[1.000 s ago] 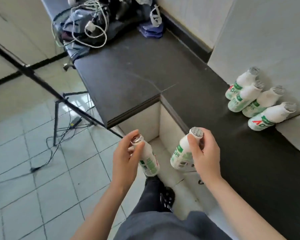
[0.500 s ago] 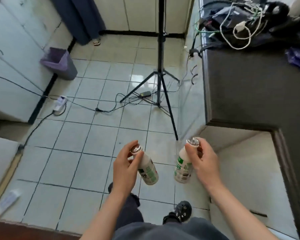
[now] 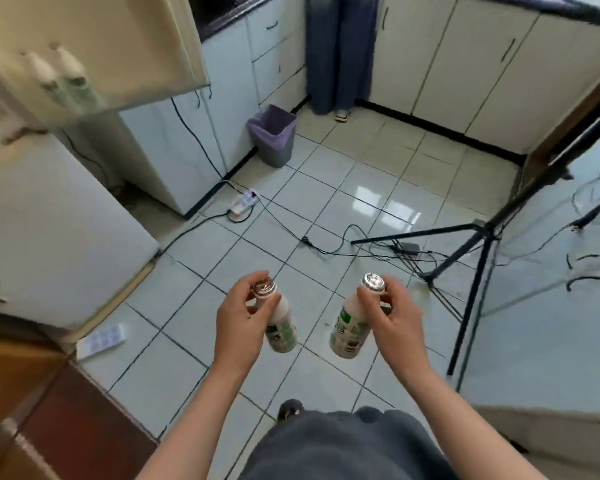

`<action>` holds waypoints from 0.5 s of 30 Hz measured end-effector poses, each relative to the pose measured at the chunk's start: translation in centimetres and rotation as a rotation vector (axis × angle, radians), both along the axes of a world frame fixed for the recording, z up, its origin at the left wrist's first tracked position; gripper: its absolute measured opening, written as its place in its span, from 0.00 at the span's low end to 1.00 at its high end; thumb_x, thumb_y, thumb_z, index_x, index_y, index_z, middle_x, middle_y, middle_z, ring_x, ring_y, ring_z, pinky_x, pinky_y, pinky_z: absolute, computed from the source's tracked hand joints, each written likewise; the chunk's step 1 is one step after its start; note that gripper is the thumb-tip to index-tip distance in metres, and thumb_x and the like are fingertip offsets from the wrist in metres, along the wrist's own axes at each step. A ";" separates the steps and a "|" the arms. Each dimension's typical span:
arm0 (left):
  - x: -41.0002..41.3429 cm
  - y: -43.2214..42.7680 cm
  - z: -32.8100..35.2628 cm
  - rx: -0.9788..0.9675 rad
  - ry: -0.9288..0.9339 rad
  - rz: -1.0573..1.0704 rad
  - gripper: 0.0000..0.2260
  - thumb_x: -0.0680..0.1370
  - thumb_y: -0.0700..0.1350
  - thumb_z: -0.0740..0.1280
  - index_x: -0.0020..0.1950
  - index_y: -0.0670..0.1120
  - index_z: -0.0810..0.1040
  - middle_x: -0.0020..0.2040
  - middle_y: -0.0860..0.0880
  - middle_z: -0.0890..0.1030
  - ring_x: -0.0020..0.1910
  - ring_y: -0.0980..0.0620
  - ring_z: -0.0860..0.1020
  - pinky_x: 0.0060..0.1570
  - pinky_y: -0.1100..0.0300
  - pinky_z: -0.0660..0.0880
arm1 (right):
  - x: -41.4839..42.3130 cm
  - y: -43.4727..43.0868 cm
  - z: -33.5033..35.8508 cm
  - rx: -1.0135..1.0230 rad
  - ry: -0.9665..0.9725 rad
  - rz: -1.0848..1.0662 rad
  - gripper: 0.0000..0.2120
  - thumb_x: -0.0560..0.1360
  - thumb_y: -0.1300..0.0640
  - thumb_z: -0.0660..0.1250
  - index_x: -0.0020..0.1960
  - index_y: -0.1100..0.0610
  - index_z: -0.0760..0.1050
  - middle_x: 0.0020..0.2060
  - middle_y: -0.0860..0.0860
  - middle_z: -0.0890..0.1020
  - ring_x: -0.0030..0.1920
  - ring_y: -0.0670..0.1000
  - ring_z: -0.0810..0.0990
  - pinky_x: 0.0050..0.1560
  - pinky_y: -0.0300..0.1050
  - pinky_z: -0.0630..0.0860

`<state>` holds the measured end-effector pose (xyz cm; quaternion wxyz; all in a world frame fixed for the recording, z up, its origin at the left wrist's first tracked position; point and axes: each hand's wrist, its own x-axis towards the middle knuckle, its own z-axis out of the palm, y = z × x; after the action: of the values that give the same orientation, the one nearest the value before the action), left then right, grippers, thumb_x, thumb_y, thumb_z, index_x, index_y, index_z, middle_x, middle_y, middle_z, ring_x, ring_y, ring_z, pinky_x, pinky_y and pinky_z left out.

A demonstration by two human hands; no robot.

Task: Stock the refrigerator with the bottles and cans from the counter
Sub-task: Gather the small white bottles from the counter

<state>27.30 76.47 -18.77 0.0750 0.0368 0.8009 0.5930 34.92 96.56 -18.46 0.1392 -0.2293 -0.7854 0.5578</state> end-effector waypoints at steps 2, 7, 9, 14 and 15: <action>-2.1 -2.5 0.2 0.009 0.014 0.069 0.14 0.76 0.44 0.69 0.54 0.64 0.75 0.53 0.62 0.78 0.51 0.64 0.76 0.43 0.71 0.74 | -3.2 -1.8 0.6 0.020 0.009 0.072 0.02 0.76 0.52 0.66 0.49 0.46 0.75 0.43 0.43 0.80 0.44 0.45 0.78 0.42 0.42 0.76; -7.1 -7.6 -0.4 0.020 0.008 0.243 0.15 0.75 0.43 0.69 0.54 0.62 0.75 0.52 0.61 0.79 0.50 0.63 0.76 0.46 0.64 0.75 | -12.0 -6.2 0.6 0.017 -0.007 0.245 0.03 0.75 0.53 0.66 0.48 0.49 0.76 0.43 0.44 0.80 0.44 0.46 0.79 0.43 0.40 0.75; -9.2 -9.3 -0.8 0.020 0.000 0.314 0.15 0.75 0.42 0.69 0.53 0.62 0.75 0.53 0.60 0.79 0.49 0.64 0.77 0.45 0.64 0.75 | -15.8 -8.0 0.3 0.025 -0.021 0.313 0.06 0.75 0.53 0.66 0.50 0.51 0.76 0.45 0.47 0.80 0.47 0.48 0.79 0.45 0.45 0.77; -17.6 -14.1 -1.3 -0.012 0.019 0.464 0.16 0.75 0.42 0.70 0.51 0.64 0.75 0.52 0.61 0.79 0.49 0.65 0.76 0.44 0.67 0.73 | -27.6 -13.0 -0.5 0.004 0.007 0.473 0.03 0.75 0.53 0.66 0.48 0.46 0.75 0.44 0.44 0.81 0.45 0.45 0.79 0.45 0.45 0.78; -19.6 -15.1 -1.2 -0.021 0.030 0.494 0.16 0.75 0.41 0.70 0.51 0.64 0.75 0.52 0.61 0.79 0.49 0.64 0.76 0.44 0.67 0.73 | -30.1 -13.9 -0.5 -0.013 0.010 0.498 0.04 0.75 0.53 0.66 0.48 0.46 0.75 0.44 0.44 0.81 0.46 0.45 0.79 0.45 0.45 0.78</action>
<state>7.72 61.39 -19.96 -0.0839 -0.1522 0.7926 0.5845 4.79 82.64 -18.98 -0.0002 -0.0266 -0.8135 0.5809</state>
